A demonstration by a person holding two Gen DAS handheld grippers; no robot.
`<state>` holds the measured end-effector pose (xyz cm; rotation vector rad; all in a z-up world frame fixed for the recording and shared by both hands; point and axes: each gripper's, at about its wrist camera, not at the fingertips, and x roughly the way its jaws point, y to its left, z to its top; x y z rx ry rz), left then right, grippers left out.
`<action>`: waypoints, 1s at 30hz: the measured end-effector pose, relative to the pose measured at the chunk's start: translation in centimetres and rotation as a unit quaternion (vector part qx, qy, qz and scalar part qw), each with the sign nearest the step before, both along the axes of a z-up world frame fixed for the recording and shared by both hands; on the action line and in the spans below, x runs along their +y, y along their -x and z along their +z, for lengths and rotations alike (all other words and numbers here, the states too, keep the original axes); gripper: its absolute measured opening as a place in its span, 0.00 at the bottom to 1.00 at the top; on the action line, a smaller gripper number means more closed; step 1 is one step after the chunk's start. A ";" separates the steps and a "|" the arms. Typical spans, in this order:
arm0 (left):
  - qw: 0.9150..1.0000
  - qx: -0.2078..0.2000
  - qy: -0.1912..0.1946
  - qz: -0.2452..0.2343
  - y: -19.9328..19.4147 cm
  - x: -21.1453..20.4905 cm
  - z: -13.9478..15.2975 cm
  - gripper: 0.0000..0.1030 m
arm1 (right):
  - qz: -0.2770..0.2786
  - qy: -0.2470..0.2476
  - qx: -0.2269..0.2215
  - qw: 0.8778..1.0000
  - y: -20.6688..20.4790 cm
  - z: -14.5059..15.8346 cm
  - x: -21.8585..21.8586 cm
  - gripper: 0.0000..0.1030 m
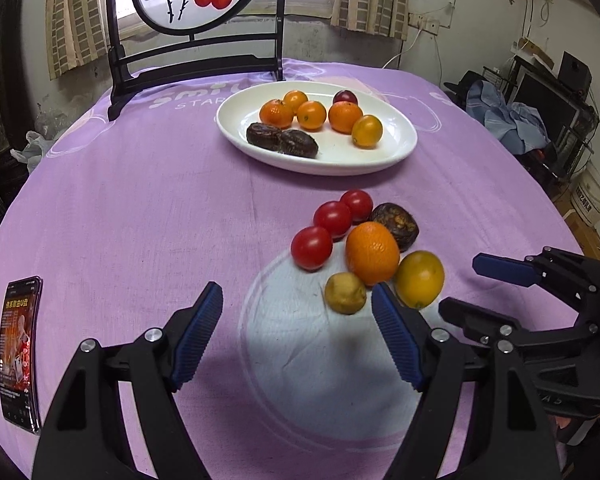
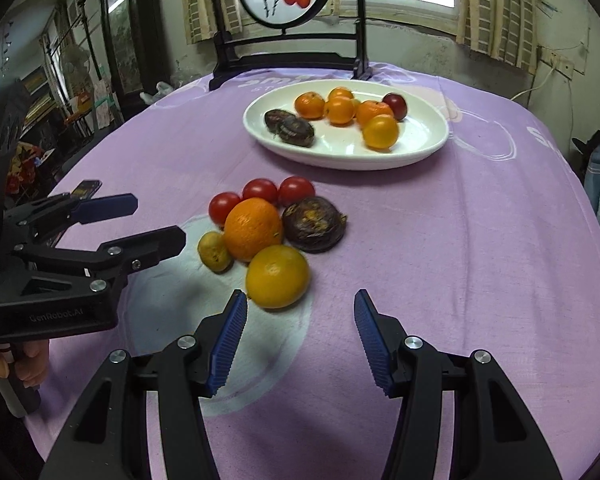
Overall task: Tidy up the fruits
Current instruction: 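Return both tools to the fruit cluster and grasp a yellow fruit with the right tool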
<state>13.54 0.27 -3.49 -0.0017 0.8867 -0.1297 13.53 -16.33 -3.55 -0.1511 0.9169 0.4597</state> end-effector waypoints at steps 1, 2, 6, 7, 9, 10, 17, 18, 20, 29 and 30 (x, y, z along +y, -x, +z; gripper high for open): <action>1.000 0.002 0.001 0.001 0.0 0.1 -0.2 0.73 | 0.004 0.003 0.000 1.000 0.0 -0.2 0.2 0.55; 1.000 0.003 0.001 0.002 0.0 0.3 -0.4 0.73 | 0.008 0.006 0.001 1.000 -0.1 -0.4 0.6 0.55; 1.000 0.012 0.003 -0.001 -0.4 0.4 -1.1 0.73 | 0.016 0.011 0.011 1.000 -0.6 -1.2 1.4 0.54; 1.000 0.014 0.002 -0.003 -0.5 0.4 -1.1 0.73 | 0.017 0.012 0.012 1.000 -0.7 -1.3 1.6 0.54; 1.000 0.014 0.003 -0.006 -0.7 0.3 -1.2 0.73 | 0.019 0.014 0.014 1.000 -1.0 -1.4 1.9 0.54; 1.000 0.015 0.004 -0.008 -0.8 0.3 -1.2 0.73 | 0.020 0.014 0.014 1.000 -1.1 -1.5 2.0 0.53; 1.000 0.012 0.008 -0.012 -1.4 0.2 -0.9 0.73 | 0.019 0.009 0.017 1.000 -1.9 -1.7 2.2 0.39; 1.000 0.012 0.010 -0.012 -1.4 0.3 -0.8 0.73 | 0.019 0.004 0.019 1.000 -2.0 -1.7 2.1 0.39; 1.000 0.012 0.011 -0.015 -1.3 0.2 -0.8 0.73 | 0.019 -0.001 0.021 1.000 -2.1 -1.7 1.9 0.39; 0.999 0.015 0.008 -0.039 -1.6 -0.7 -0.8 0.73 | 0.029 0.003 0.022 0.999 -1.9 -1.4 1.0 0.38; 0.999 0.016 0.008 -0.040 -1.6 -0.8 -0.8 0.73 | 0.030 0.003 0.021 0.999 -1.9 -1.3 0.8 0.38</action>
